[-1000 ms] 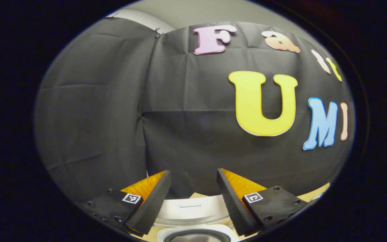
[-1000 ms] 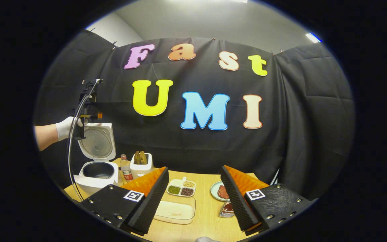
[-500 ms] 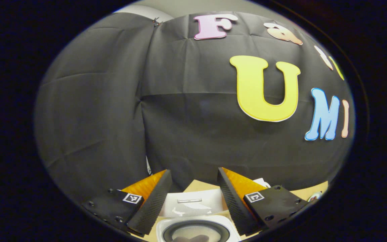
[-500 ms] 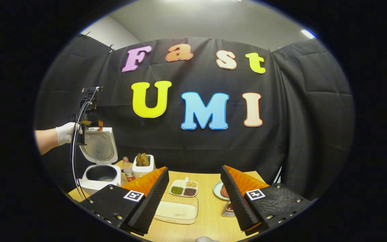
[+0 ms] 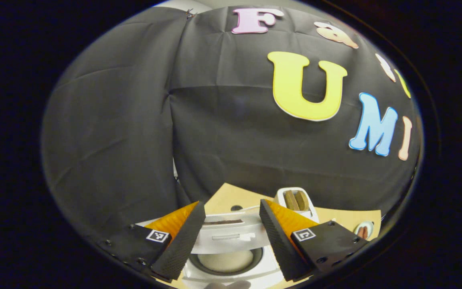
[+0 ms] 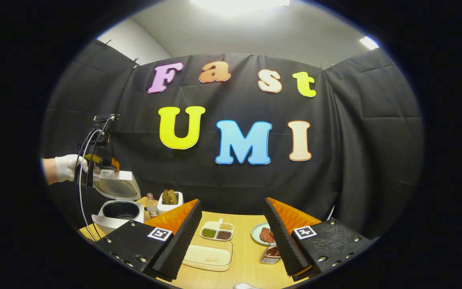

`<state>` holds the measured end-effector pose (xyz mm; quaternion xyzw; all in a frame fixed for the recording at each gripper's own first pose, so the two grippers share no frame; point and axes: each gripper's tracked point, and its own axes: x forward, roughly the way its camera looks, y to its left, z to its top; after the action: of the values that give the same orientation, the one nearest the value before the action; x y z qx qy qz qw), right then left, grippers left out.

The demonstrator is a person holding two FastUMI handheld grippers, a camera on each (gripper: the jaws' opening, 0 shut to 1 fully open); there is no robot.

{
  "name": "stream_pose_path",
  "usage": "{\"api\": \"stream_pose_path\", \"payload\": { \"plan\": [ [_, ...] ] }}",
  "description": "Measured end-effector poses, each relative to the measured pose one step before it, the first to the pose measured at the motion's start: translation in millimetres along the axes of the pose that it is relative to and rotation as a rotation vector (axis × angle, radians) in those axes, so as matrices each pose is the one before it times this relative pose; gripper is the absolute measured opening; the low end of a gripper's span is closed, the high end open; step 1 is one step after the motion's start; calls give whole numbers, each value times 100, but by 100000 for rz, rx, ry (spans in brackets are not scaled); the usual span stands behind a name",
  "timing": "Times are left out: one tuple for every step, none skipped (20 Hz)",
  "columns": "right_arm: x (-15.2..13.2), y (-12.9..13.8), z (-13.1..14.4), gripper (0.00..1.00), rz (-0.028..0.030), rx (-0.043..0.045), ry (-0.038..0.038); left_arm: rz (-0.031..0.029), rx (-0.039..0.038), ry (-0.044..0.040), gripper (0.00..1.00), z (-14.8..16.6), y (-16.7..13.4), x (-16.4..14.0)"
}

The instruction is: Close the left gripper, press the button to open the rice cooker; take a wooden spoon from the chopstick holder with the right hand, scoop a spoonful of rice and pour it into the rice cooker, then put the wooden spoon back into the chopstick holder.

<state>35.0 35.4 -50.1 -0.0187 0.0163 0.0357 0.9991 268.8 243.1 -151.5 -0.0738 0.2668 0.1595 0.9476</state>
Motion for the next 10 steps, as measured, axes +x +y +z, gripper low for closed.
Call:
{"api": "stream_pose_path", "payload": {
  "plan": [
    [-125,-43,-17,95,84,155,-207,-753,82,2373,96,-1529,-188,-369],
    [-177,51,-285,95,402,294,334,-880,-70,2259,95,-1475,-160,-324],
    [-122,-41,-91,95,177,384,247,-391,-680,1868,95,-1633,-169,-275],
    [-9,-151,-149,95,110,420,412,115,158,3184,95,-1589,-68,98],
    [-186,-135,-217,95,-132,667,513,-18,230,2858,96,-1761,26,-84],
    [-43,83,-31,95,456,725,84,145,-209,2436,95,-1572,0,161],
    [-67,-108,-119,95,197,246,510,113,1016,2760,95,-1614,-146,146],
    [-131,-246,-84,95,-85,-189,276,96,1083,1984,96,-1229,-154,291],
    [-103,1,-91,95,226,-14,125,508,649,1880,95,-1345,115,291],
    [-106,-25,-121,95,173,197,158,294,834,1771,95,-565,41,446]
  ]
}}
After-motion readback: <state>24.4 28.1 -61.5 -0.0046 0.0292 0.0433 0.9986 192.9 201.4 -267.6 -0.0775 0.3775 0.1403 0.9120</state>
